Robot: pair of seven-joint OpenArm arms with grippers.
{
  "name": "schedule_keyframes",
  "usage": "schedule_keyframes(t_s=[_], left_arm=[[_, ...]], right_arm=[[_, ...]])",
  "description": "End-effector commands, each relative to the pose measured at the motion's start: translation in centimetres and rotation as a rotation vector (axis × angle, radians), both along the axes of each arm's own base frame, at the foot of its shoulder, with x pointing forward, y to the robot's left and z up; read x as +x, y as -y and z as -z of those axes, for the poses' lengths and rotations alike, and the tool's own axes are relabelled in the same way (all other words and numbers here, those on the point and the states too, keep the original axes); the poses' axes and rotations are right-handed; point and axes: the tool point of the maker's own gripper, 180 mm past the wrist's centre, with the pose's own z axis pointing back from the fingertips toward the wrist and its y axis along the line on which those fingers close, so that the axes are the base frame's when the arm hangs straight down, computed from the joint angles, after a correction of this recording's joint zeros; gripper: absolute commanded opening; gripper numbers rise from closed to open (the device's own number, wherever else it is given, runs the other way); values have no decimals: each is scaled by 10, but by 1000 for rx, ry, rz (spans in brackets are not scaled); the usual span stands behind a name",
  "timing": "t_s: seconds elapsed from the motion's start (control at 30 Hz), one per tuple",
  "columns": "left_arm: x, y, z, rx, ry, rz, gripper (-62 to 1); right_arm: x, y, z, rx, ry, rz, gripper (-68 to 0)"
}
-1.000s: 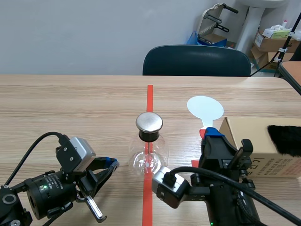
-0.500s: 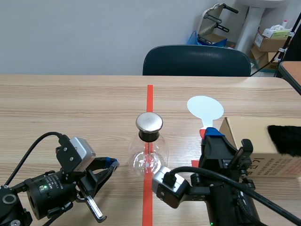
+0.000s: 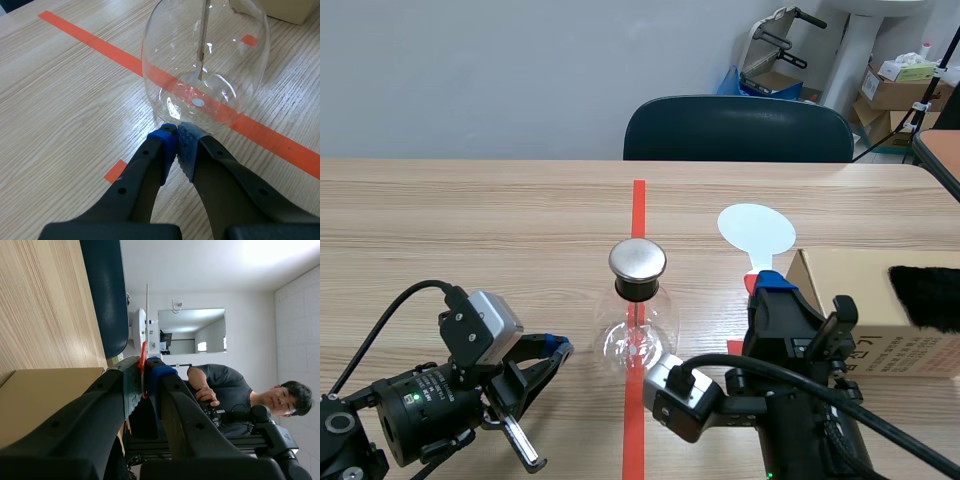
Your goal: Do the electroscope experiment
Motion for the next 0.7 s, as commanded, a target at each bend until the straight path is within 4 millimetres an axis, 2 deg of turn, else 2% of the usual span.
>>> schedule_keyframes(t_s=[0.0, 0.67], left_arm=[[4, 6, -10, -33, 28, 2, -573], [0, 1, -8, -22, 20, 7, -572]], right_arm=[[4, 3, -12, 17, 50, 1, -665], [2, 8, -15, 27, 65, 19, -665]])
